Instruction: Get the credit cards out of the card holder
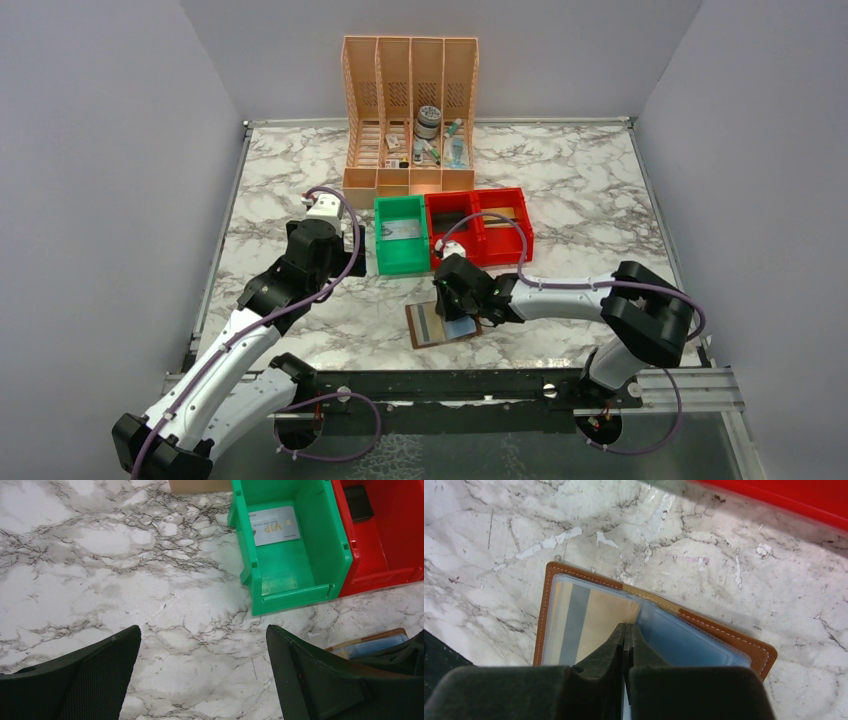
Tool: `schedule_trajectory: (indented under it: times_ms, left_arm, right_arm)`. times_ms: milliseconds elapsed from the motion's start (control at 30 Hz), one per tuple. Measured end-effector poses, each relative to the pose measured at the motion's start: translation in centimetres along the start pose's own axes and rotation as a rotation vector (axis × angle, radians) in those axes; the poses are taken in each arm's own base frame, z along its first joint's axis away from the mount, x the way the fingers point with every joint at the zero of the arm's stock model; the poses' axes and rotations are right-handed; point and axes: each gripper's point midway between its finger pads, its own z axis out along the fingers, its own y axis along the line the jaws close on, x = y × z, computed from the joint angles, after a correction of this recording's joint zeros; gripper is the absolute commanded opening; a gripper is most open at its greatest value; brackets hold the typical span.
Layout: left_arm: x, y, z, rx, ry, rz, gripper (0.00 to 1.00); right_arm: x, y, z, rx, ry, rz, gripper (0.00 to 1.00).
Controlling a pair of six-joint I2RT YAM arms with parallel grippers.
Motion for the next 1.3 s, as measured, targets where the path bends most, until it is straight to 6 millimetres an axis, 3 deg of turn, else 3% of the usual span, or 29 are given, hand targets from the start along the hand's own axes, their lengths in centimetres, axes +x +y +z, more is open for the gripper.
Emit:
schedule_trajectory:
  times_ms: [133,233,567,700,900,1100,1300]
  left_arm:
    - [0.0,-0.1,0.0,0.004,0.001,0.0,0.99]
    - [0.1,-0.1,0.1,0.003,0.008,0.002,0.99]
    - [0.4,-0.2,0.3,0.004,0.019,0.006,0.99]
    - [0.4,-0.2,0.3,0.005,0.02,0.006,0.99]
    - [0.4,-0.2,0.3,0.007,0.02,0.006,0.99]
    - [0.4,-0.2,0.3,0.006,0.02,0.006,0.99]
    - [0.4,-0.2,0.3,0.006,0.02,0.006,0.99]
  right_arm:
    - [0.4,0.0,-0.4,-0.011,0.019,-0.004,0.12]
    - [0.8,-0.1,-0.8,-0.008,0.037,-0.01,0.26]
    - [0.8,1.3,-2.4,-0.075,0.082,-0.036,0.34]
    - [0.4,1.9,-2.8,-0.093,0.079,-0.04,0.51]
    - [-0.2,3.2,-2.7,-0.09,0.073,-0.068,0.53]
    - [0.6,3.3,-1.4,-0.044,0.103,-0.095,0.54]
    - [1.3,2.7,-0.5,-0.002,0.121,-0.093,0.65]
